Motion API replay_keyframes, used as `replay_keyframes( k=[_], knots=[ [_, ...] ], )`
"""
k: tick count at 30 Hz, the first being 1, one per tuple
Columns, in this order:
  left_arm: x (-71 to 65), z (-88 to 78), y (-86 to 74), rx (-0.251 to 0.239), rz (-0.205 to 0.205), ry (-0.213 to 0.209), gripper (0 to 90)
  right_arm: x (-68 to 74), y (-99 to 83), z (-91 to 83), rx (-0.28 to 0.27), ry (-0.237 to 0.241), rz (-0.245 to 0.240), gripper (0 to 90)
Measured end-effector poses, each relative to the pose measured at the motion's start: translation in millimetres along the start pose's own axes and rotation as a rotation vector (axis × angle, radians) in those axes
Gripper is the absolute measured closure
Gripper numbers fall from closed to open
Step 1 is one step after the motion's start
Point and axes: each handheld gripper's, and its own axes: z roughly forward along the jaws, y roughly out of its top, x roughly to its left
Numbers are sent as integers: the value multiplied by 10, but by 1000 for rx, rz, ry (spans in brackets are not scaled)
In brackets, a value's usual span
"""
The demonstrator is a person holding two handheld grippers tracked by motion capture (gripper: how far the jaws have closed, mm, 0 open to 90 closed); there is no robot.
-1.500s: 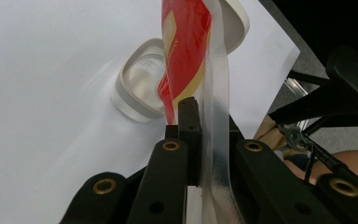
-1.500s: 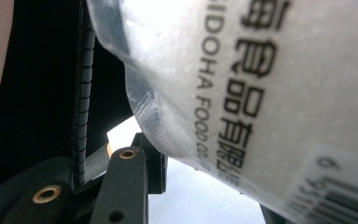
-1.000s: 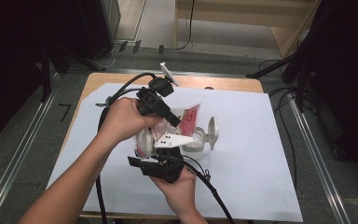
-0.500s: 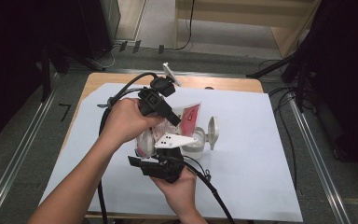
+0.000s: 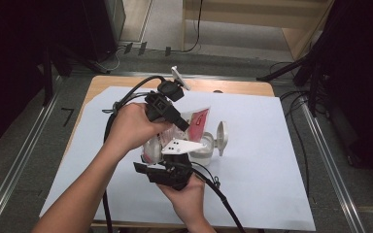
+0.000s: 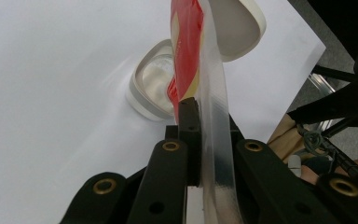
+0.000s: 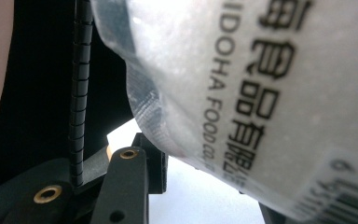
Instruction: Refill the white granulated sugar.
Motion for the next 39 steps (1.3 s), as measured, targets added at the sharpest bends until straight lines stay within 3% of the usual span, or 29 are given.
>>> replay_keyframes(
  k=[8, 19, 39],
  knots=[
    [1, -9, -15, 3, 9, -4, 855, 3, -6, 0, 1, 1, -4, 641],
    [-15, -1, -73, -34, 8, 8, 884, 19, -18, 3, 12, -3, -14, 641],
    [-33, 24, 51, -15, 10, -3, 878, -37, 18, -51, -6, -9, 3, 640]
  ],
)
